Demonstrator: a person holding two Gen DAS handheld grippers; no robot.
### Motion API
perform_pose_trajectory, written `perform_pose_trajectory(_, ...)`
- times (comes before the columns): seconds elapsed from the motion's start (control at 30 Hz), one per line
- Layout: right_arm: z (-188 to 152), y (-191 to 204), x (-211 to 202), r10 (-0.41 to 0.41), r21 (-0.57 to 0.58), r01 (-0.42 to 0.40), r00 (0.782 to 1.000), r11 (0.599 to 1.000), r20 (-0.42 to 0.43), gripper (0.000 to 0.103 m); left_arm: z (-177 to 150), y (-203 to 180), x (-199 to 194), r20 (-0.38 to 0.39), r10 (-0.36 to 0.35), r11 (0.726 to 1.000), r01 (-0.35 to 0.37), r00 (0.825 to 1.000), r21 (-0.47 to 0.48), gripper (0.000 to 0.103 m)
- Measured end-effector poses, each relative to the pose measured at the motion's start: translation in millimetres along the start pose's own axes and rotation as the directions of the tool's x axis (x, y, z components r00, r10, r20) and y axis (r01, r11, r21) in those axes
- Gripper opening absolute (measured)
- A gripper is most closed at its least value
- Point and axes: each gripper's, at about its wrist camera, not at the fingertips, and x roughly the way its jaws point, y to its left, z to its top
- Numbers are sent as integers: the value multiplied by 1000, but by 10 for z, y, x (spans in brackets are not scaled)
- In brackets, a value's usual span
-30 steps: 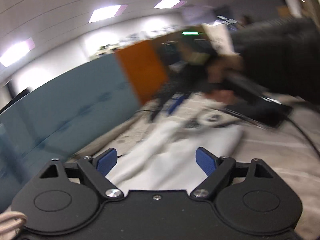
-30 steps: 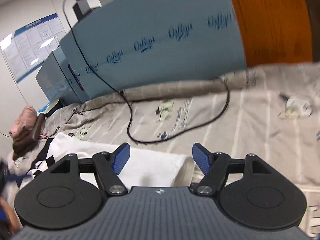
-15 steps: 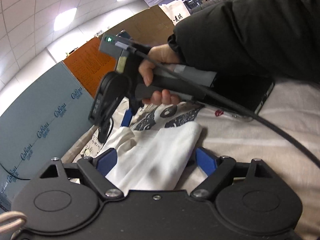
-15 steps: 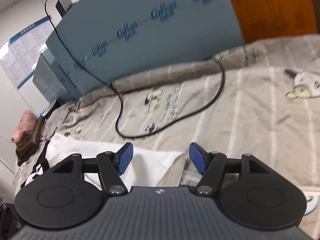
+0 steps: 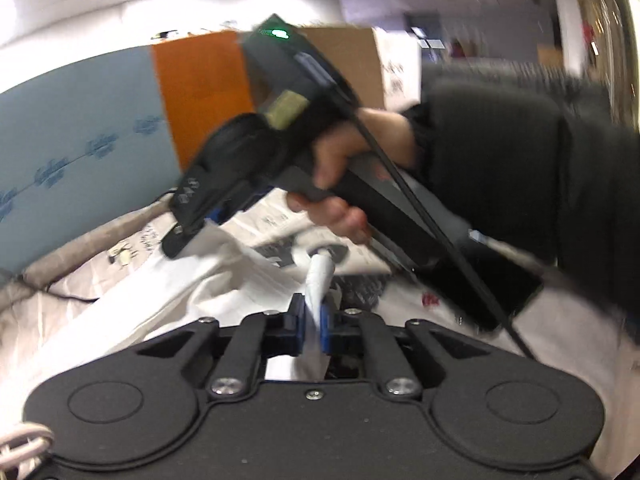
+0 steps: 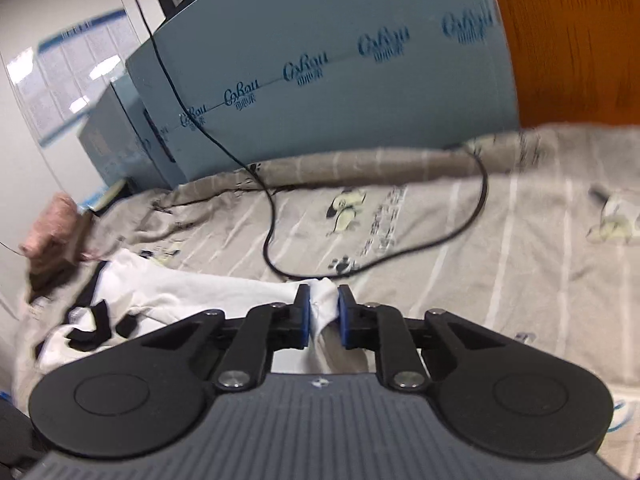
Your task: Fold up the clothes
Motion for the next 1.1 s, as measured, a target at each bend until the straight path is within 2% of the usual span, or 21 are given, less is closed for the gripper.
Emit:
perform_pose_trajectory(0.13, 200, 425, -99, -79, -87, 83, 996, 993, 46, 10, -17, 152, -350, 113, 61, 996, -54, 992, -65, 7)
perform_pose_trajectory(0.23, 398, 840, -133, -125, -152, 137, 989, 979, 84, 9, -59, 277, -676, 207, 130, 986, -105, 970, -129, 7)
perform_pose_trajectory(0.37, 666, 1457, -58, -171, -233, 193, 979, 953, 114, 9, -166, 492, -1129, 310, 242, 959, -179, 919, -220, 7)
perform_pose_trajectory(0.47, 853, 1946, 121, -195, -291, 221, 974, 931, 117, 8, -296, 624, -1482, 352, 325, 932, -235, 878, -276, 7)
perform_pose_trajectory(0.63, 980, 2815, 710, -196, -417, 201, 979, 886, 56, 8, -637, 866, -2071, 361, 452, 867, -308, 815, -391, 7)
perform_pose_trajectory(0.7, 954, 3149, 1010, -188, -469, 170, 982, 867, 8, 8, -799, 1028, -2210, 333, 494, 832, -324, 803, -451, 7)
perform_pose_trajectory(0.77, 836, 3473, 1370, -206, -534, 152, 978, 831, -42, 8, -1027, 1133, -2333, 283, 536, 789, -352, 795, -504, 7)
perform_pose_trajectory(0.83, 651, 3784, 1702, -243, -593, 141, 965, 792, -94, 8, -1253, 1262, -2409, 212, 566, 732, -367, 797, -574, 7)
perform_pose_trajectory(0.93, 393, 4088, 2105, -288, -657, 111, 943, 745, -167, 8, -1568, 1406, -2435, 105, 572, 655, -376, 813, -655, 7)
perform_pose_trajectory(1.03, 277, 4178, 2281, -286, -661, 90, 939, 745, -194, 8, -1753, 1498, -2386, 30, 562, 613, -393, 826, -685, 7)
perform_pose_trajectory(1.1, 211, 4221, 2381, -280, -659, 77, 937, 748, -208, 11, -1807, 1530, -2408, 8, 552, 596, -389, 833, -702, 8)
